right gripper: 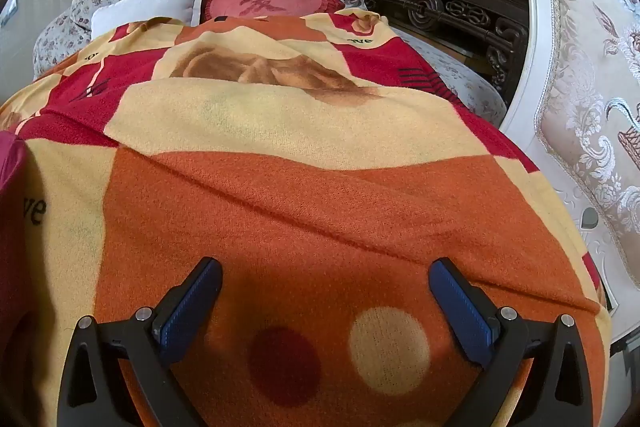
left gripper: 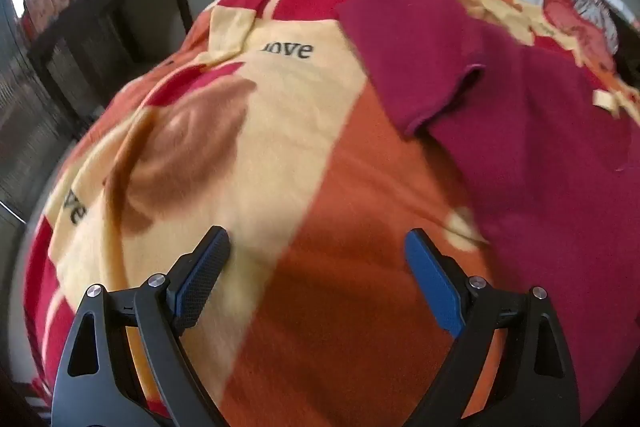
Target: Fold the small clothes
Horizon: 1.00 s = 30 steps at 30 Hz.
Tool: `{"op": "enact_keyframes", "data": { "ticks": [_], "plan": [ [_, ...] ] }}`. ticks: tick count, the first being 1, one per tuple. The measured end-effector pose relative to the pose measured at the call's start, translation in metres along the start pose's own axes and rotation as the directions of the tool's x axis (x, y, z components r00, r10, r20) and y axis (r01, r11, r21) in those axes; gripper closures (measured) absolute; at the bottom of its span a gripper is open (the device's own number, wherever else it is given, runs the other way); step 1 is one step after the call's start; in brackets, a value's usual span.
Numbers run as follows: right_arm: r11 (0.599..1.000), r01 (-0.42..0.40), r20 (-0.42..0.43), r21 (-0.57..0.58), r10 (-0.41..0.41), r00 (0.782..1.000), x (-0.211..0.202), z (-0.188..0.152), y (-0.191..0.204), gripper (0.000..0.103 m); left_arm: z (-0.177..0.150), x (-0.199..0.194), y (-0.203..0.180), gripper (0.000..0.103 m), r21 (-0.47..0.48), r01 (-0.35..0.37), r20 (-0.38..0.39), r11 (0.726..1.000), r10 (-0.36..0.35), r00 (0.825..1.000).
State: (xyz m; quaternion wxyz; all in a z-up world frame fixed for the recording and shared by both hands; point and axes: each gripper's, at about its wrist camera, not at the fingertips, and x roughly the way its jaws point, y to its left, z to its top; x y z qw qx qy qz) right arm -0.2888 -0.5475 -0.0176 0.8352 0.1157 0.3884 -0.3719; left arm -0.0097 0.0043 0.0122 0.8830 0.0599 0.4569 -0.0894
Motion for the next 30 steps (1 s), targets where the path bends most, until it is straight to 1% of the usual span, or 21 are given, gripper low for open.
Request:
{"op": "enact_keyframes", "data": {
  "ticks": [1,2,3,7,9,11,14,16,17,18,20,22,24,27,29,30],
  "plan": [
    [1.0,0.001,0.001,0.0,-0.001,1.0,0.0,0.0,0.0,0.0,-0.001,-0.005,-0.002,0.013,-0.002,0.006,0.002,1.0,-0.006,1.0],
    [1.0,0.001,0.001,0.0,-0.001,1.0,0.0,0.0,0.0,0.0,-0.006,-0.015,-0.007,0.013,0.015,-0.016,0.022,1.0,0.015,1.0],
    [1.0,0.001,0.001,0.0,-0.001,1.0,0.0,-0.001,0.0,0.0,-0.008,-0.022,-0.012,0.013,0.023,-0.015,0.033,1.0,0.014,0.999],
    [1.0,0.006,0.0,-0.004,-0.006,1.0,0.001,-0.001,0.001,0.0,-0.013,-0.052,-0.031,0.013,0.058,0.009,0.078,0.998,-0.013,0.997],
    [1.0,0.011,-0.001,-0.008,-0.011,1.0,0.001,0.0,0.001,0.0,-0.016,-0.061,-0.04,0.013,0.067,0.024,0.088,0.997,-0.03,0.996],
    [1.0,0.013,-0.002,-0.01,-0.013,1.0,0.0,-0.001,0.003,0.0,-0.023,-0.08,-0.045,0.013,0.075,0.042,0.093,0.996,-0.049,0.994],
    [1.0,0.027,-0.012,-0.016,-0.027,1.0,0.001,0.0,0.009,0.0,-0.027,-0.093,-0.056,0.013,0.077,0.07,0.093,0.995,-0.077,0.993],
    [1.0,0.005,-0.042,-0.025,-0.006,0.999,-0.004,0.002,0.007,0.0,-0.029,-0.1,-0.063,0.013,0.083,0.089,0.08,0.993,-0.096,0.992],
    [0.998,-0.04,-0.057,-0.044,0.037,0.998,-0.01,0.001,0.007,0.0,-0.03,-0.101,-0.066,0.013,0.086,0.096,0.076,0.992,-0.102,0.992],
    [0.994,-0.082,-0.076,-0.073,0.076,0.994,-0.02,-0.002,0.008,0.001,-0.031,-0.105,-0.072,0.013,0.1,0.109,0.072,0.989,-0.117,0.991],
    [0.99,-0.113,-0.078,-0.088,0.106,0.991,-0.042,-0.01,0.005,0.005,-0.036,-0.108,-0.077,0.013,0.13,0.112,0.084,0.985,-0.124,0.989],
    [0.985,-0.16,-0.07,-0.06,0.156,0.985,-0.073,-0.018,-0.002,0.005,-0.042,-0.116,-0.088,0.013,0.17,0.095,0.111,0.981,-0.115,0.987],
    [0.98,-0.193,-0.069,-0.04,0.19,0.979,-0.104,-0.022,-0.007,0.005,-0.045,-0.122,-0.097,0.013,0.197,0.091,0.12,0.976,-0.116,0.986],
    [0.972,-0.231,-0.052,-0.043,0.229,0.972,-0.169,-0.031,-0.009,0.005,-0.047,-0.13,-0.102,0.013,0.2,0.127,0.116,0.972,-0.152,0.982],
    [0.962,-0.263,-0.044,-0.071,0.26,0.965,-0.205,-0.035,-0.005,0.005,-0.047,-0.135,-0.105,0.013,0.196,0.146,0.116,0.97,-0.171,0.978],
    [0.958,-0.275,-0.043,-0.083,0.273,0.961,-0.215,-0.035,-0.004,0.005,-0.047,-0.138,-0.106,0.013,0.196,0.153,0.116,0.969,-0.178,0.977]
  ]
}}
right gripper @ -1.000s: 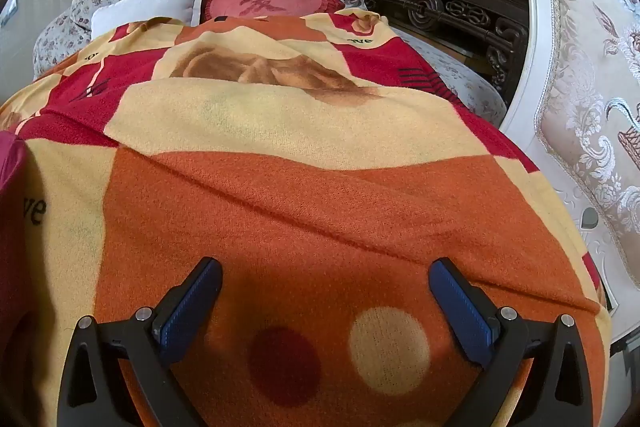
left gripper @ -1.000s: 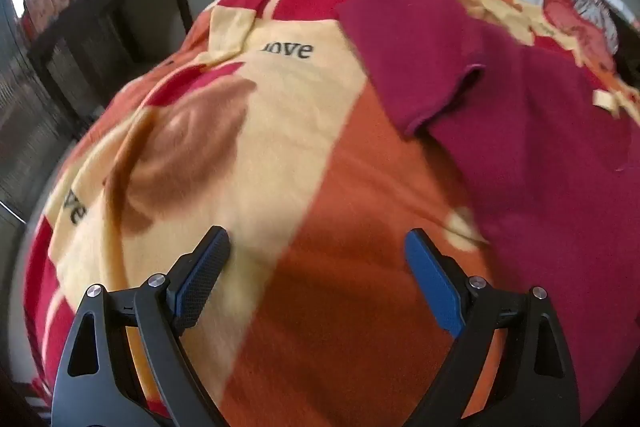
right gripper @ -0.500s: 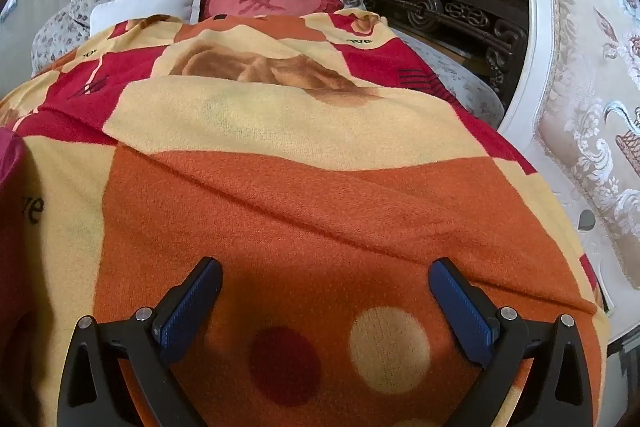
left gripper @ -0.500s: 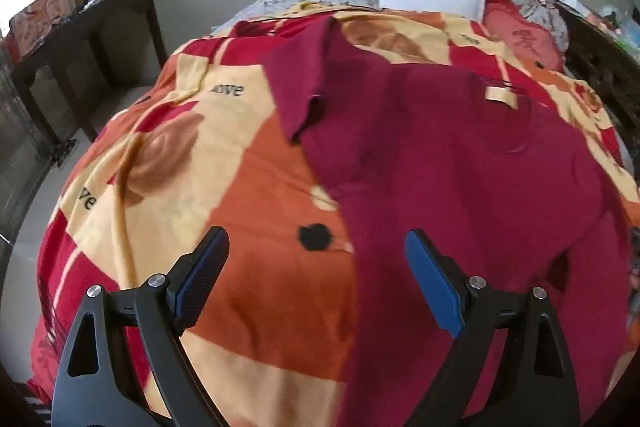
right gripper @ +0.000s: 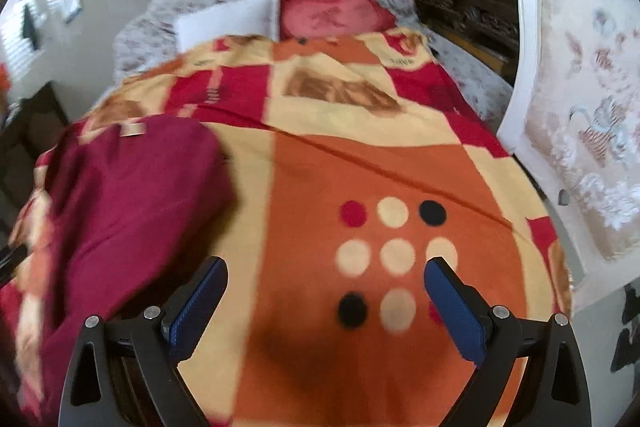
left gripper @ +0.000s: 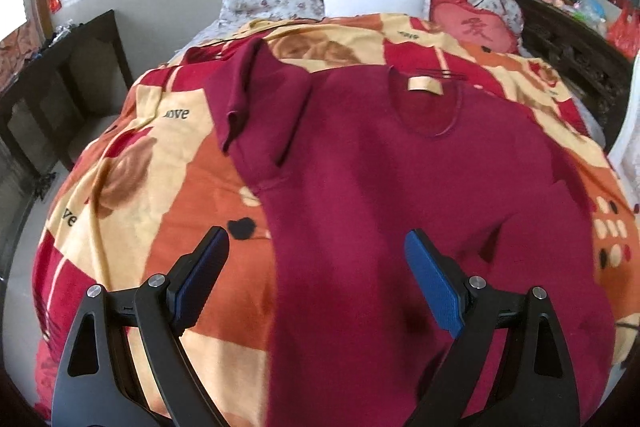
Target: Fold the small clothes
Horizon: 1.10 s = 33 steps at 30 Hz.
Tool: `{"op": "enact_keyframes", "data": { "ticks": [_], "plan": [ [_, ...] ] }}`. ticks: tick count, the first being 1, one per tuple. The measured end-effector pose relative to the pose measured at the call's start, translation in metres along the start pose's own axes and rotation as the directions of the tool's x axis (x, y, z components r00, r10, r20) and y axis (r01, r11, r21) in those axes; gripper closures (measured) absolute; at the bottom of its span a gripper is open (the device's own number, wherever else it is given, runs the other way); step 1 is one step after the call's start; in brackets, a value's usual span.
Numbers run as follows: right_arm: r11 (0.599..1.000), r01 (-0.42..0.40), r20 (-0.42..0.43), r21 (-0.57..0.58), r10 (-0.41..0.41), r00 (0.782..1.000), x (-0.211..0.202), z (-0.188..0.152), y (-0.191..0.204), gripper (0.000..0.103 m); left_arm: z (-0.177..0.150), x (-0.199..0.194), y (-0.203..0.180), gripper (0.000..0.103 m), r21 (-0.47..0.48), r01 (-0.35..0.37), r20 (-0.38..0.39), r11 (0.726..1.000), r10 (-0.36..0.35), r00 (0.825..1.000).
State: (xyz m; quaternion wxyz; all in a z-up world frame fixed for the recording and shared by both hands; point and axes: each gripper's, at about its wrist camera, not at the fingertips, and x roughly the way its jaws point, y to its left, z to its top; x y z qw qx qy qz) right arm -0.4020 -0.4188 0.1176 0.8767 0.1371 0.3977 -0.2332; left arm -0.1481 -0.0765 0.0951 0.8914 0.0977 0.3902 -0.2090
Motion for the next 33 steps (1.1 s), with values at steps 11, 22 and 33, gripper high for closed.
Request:
{"op": "enact_keyframes", "data": {
  "ticks": [11,22,33],
  "plan": [
    [0.978,-0.174,0.085,-0.114,0.185,0.979,-0.143,-0.014,0.046,0.005,-0.004,-0.03,-0.018,0.013,0.061,0.031,0.049,0.998,-0.034,0.998],
    [0.956,-0.289,0.118,-0.049,0.293,0.949,-0.111,-0.004,0.123,0.005,-0.004,-0.041,-0.011,0.013,0.039,0.056,0.057,0.998,-0.058,0.997],
    [0.956,-0.283,0.099,-0.073,0.289,0.952,-0.049,0.017,0.204,0.005,-0.002,-0.038,0.011,0.013,0.0,0.013,0.066,1.0,-0.013,0.998]
  ]
}}
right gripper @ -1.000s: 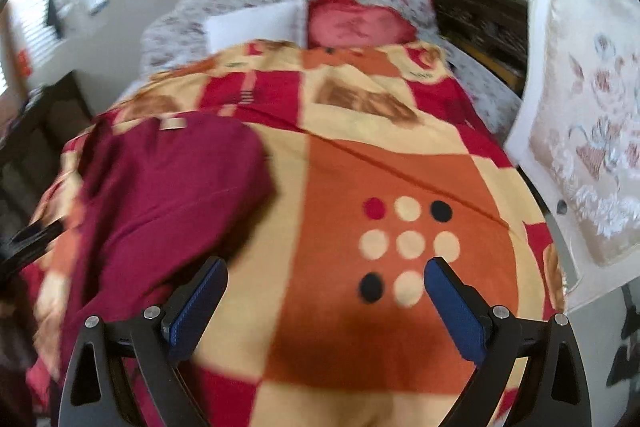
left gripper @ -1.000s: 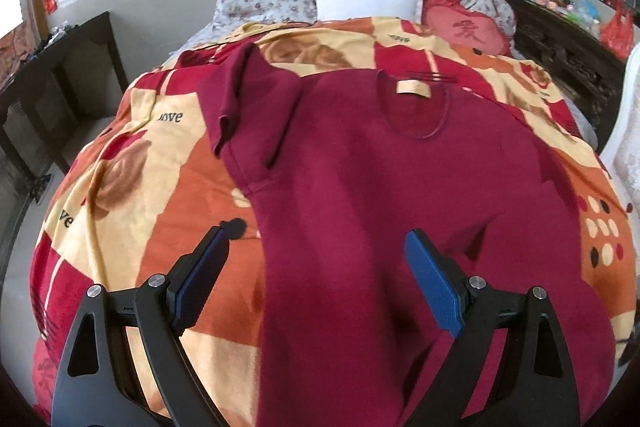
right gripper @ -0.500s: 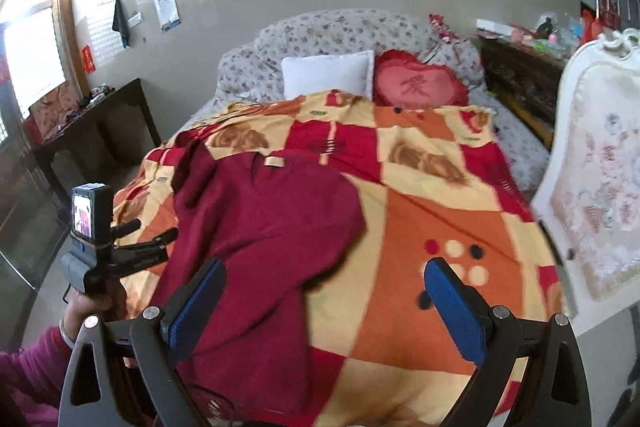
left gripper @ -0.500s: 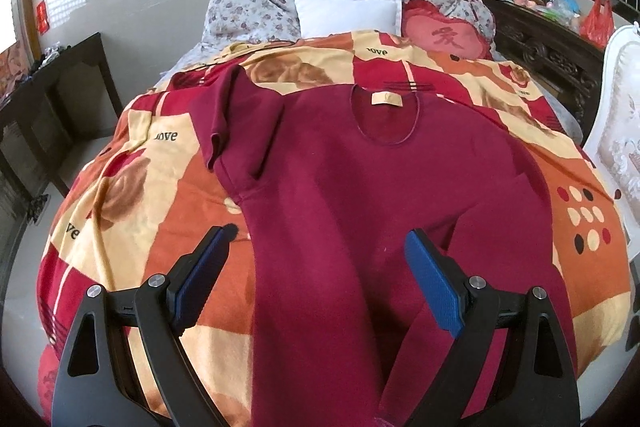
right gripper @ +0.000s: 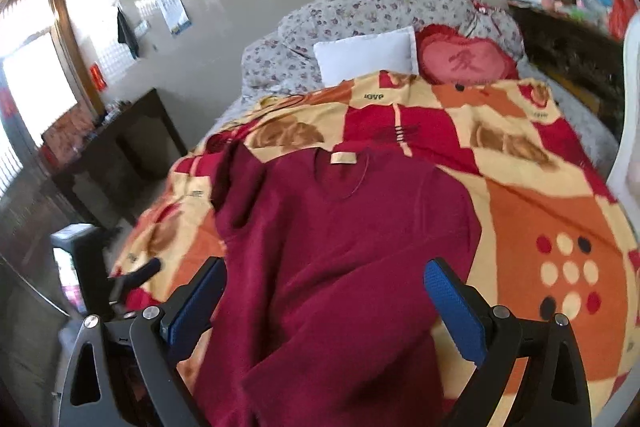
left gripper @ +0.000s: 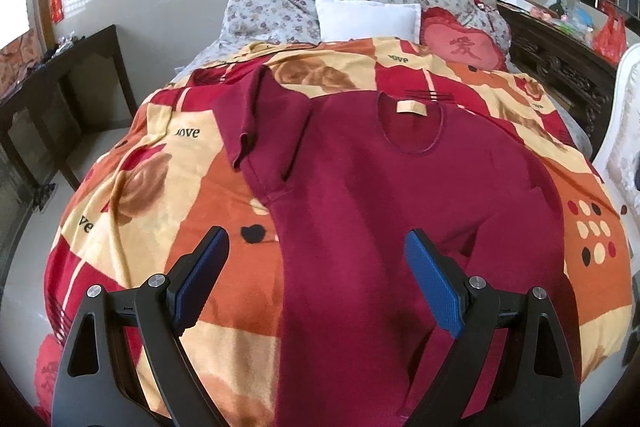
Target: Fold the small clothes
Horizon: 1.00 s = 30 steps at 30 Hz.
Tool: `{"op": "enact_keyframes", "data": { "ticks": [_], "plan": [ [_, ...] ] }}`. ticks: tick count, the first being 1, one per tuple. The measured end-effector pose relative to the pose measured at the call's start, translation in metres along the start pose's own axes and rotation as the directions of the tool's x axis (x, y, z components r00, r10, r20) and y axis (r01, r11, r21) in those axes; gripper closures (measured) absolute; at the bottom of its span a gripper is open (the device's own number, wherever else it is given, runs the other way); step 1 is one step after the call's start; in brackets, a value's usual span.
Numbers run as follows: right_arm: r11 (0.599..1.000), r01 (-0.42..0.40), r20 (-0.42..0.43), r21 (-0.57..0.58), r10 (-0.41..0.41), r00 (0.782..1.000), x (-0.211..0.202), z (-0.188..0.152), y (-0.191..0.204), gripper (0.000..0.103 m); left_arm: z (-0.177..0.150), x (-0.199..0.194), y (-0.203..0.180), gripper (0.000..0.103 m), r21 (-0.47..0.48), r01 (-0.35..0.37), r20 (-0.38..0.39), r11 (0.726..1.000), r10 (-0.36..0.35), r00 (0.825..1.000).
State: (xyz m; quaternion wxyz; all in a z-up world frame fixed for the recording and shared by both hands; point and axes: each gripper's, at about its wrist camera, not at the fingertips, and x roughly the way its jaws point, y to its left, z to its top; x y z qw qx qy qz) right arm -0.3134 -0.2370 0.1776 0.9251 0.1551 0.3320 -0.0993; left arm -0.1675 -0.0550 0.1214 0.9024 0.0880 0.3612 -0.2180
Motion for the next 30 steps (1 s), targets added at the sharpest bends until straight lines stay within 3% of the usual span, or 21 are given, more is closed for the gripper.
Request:
{"op": "enact_keyframes", "data": {
  "ticks": [11,30],
  "plan": [
    [0.998,0.07,-0.009,-0.007,-0.07,0.997,0.044,0.003,-0.013,0.005,0.003,0.013,0.009,0.013,-0.04,-0.01,-0.03,0.999,0.008,1.0],
    [0.996,0.084,-0.053,0.042,-0.082,0.995,0.078,-0.008,-0.027,0.005,0.003,0.035,0.0,0.013,-0.024,-0.031,-0.07,0.999,0.029,0.997]
  ]
}}
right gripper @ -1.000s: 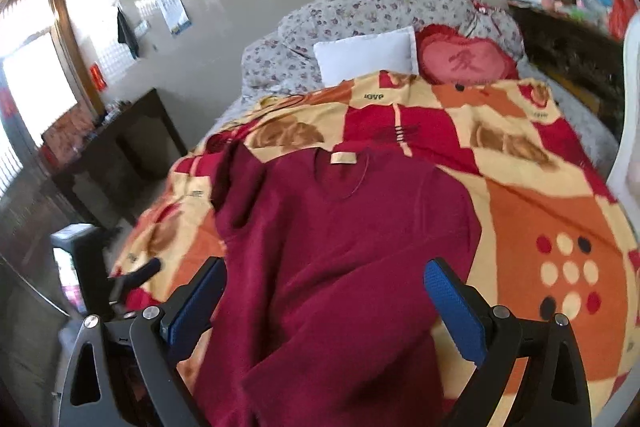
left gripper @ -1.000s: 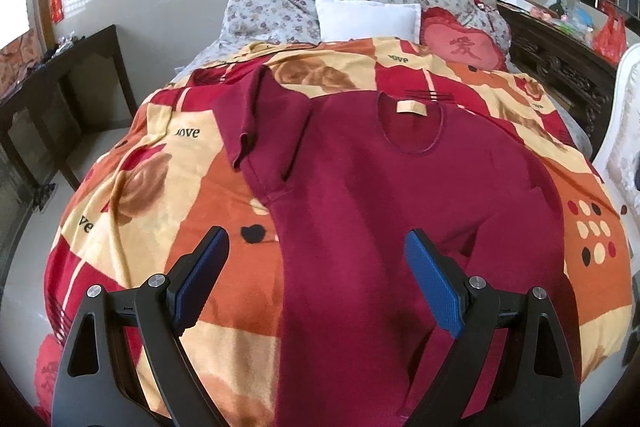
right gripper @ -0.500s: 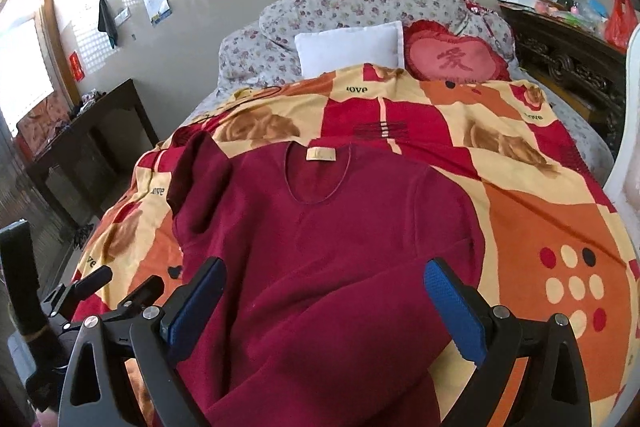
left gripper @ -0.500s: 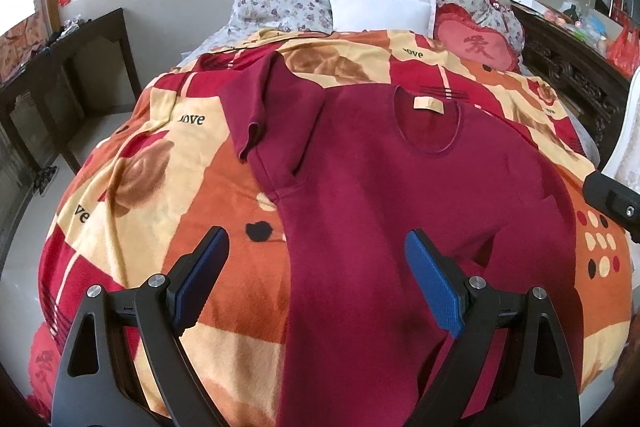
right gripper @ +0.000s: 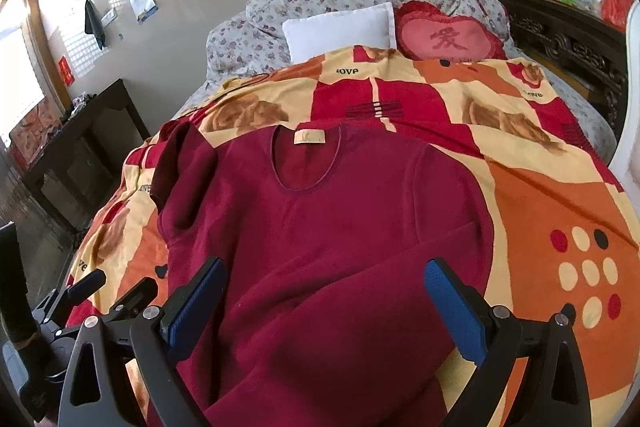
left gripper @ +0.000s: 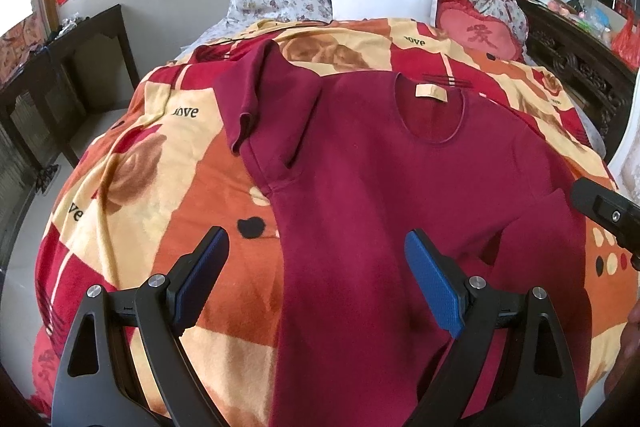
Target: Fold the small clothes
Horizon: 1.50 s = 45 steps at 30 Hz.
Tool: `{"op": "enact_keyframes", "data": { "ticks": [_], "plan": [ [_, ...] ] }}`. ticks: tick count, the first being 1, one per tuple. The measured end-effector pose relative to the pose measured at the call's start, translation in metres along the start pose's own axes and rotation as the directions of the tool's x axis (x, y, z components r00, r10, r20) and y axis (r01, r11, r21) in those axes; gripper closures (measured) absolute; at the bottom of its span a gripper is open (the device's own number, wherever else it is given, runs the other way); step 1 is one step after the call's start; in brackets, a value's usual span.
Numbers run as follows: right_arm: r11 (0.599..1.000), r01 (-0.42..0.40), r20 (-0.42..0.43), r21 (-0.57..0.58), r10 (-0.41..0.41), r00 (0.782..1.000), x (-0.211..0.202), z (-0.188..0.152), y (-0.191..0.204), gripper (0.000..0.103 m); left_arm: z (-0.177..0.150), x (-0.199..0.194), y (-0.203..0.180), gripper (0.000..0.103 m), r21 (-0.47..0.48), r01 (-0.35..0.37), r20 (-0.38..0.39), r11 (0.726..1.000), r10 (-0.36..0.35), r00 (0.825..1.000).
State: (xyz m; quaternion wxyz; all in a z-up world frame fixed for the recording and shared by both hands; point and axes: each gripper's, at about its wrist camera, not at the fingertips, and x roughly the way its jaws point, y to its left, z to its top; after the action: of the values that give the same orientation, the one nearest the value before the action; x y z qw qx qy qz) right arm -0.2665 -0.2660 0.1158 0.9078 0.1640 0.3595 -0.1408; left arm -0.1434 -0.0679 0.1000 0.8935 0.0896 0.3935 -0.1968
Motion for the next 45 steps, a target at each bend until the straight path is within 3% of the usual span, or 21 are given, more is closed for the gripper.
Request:
{"op": "enact_keyframes", "data": {
  "ticks": [30,45],
  "plan": [
    [0.998,-0.032,-0.04,-0.057,0.03,0.999,0.032,0.002,0.039,0.005,0.001,0.015,0.035,0.013,-0.079,-0.032,-0.029,0.996,0.03,0.999],
    [0.997,-0.039,-0.066,-0.061,0.035,0.997,0.041,-0.001,0.041,0.005,-0.001,0.021,0.034,0.013,-0.081,-0.032,-0.04,0.996,0.028,0.999]
  ]
}}
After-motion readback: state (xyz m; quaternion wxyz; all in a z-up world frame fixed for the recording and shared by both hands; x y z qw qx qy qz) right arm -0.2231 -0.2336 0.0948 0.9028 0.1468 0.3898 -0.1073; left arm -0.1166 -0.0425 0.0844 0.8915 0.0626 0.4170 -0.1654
